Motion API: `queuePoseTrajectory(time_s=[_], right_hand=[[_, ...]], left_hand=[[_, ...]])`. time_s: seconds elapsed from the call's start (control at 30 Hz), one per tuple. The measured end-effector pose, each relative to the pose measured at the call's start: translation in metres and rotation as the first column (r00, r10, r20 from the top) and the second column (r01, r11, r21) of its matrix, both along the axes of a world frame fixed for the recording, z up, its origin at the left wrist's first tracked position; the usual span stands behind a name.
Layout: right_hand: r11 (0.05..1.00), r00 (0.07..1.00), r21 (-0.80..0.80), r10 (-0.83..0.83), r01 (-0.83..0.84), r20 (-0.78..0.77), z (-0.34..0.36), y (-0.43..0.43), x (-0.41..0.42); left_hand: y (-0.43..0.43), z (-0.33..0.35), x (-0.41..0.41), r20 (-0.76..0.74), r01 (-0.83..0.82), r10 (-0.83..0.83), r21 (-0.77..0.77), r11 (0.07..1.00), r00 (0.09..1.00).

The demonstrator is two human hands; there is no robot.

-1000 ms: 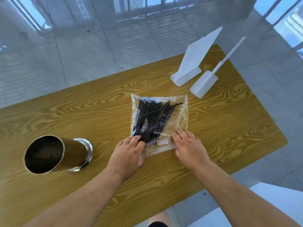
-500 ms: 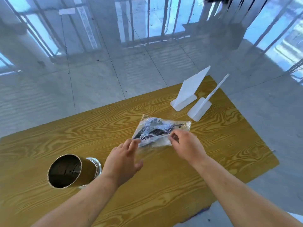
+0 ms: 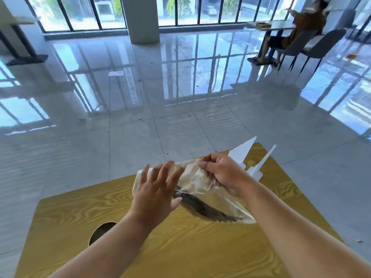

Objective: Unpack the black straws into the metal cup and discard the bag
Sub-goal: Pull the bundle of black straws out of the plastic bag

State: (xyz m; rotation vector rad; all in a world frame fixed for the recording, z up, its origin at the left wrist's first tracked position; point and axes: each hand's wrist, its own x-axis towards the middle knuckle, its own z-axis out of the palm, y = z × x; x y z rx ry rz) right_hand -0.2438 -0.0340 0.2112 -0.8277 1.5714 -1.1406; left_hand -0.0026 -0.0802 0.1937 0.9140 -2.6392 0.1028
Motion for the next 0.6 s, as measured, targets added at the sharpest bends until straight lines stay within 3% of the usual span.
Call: queuePoseTrajectory(time_s=[0.07, 0.17, 0.33, 0.5, 0.6], right_hand=[[0.999, 0.998, -0.010, 0.043, -0.043, 0.039, 0.013, -0.005, 0.003], [0.995, 0.994, -0.021, 0.100, -0.101, -0.046, 0.027, -0.009, -0.001], [0.991, 0.971, -0.089, 0.075, -0.097, -0.226, 0.040, -0.012, -0.010], [0.984, 0.879, -0.173, -0.041, -0.048, -0.474, 0.036, -0.006, -0.019], [0.974, 0.850, -0.221, -0.156, 0.048, -0.503, 0.020, 0.000, -0.025]], left_hand=[[-0.006, 0.021, -0.003, -0.075, -0.007, 0.006, -0.023, 1.000, 0.997], [-0.017, 0.053, -0.004, -0.144, 0.009, -0.011, -0.010, 1.000, 0.990], [-0.032, 0.108, -0.011, -0.231, -0.080, 0.172, 0.362, 0.929, 0.958], [-0.043, 0.159, -0.022, -0.164, -0.124, 0.218, 0.447, 0.886, 0.962], [-0.045, 0.186, -0.023, -0.121, -0.160, 0.238, 0.452, 0.877, 0.964]])
